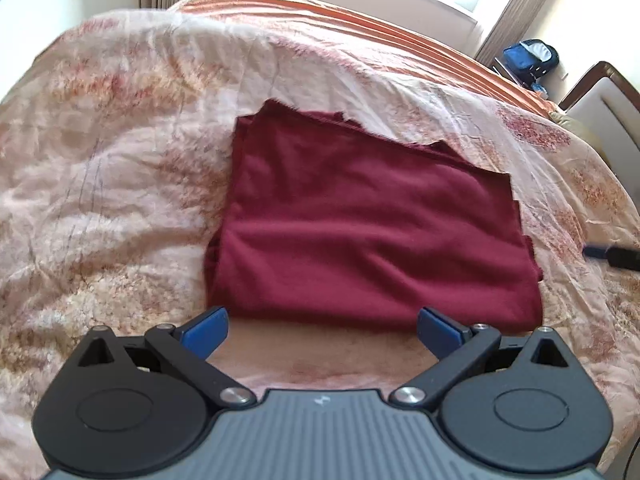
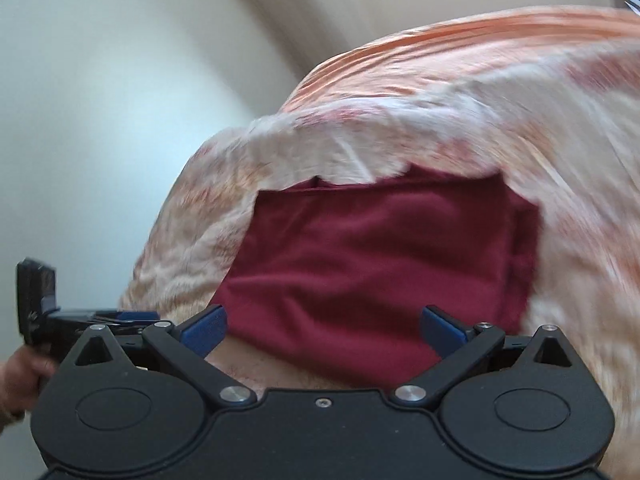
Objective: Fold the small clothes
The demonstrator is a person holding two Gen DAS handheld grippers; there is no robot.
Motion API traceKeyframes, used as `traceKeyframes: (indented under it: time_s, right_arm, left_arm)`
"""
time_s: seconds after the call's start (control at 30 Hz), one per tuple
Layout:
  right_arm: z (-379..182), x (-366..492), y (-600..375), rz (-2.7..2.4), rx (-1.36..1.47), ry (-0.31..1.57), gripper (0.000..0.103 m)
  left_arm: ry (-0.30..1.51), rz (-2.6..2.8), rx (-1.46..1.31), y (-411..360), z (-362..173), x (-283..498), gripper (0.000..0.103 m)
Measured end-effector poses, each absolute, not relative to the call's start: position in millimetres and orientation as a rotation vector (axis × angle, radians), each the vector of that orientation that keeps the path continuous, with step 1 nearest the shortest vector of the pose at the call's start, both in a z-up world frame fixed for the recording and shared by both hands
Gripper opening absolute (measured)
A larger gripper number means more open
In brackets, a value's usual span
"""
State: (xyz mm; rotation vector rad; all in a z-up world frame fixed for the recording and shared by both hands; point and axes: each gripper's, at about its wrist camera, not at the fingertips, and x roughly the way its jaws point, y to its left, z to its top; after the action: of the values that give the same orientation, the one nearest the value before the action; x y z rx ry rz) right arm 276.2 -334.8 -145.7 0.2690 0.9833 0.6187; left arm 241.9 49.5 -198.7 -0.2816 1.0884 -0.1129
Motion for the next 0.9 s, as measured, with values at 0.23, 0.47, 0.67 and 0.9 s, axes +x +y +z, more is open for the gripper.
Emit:
traceKeyframes:
  time_s: [0.23,0.47,0.67,0.9]
  right_arm:
    - [-136,349,-213,0.786,-0.155,0.960,0.102]
    - [-152,426,-73,1.027,-0.608,0.997,0.102]
    - [-181,454,22,1.271,-0.986,0.980,0.096]
    - [-235,475,88,1.488,-1.367,1.011,0.087]
  left_arm:
    - [1.061,-0.155,-0.433,110,-246,246,0.102]
    - [1.012,-0.172,-0.564,133,-280,247,0.102]
    - [0.978,-0.202,-0.611,140,-294,253,0.102]
    - [0.961,-0.233,-0.664,145,-304,259,0.102]
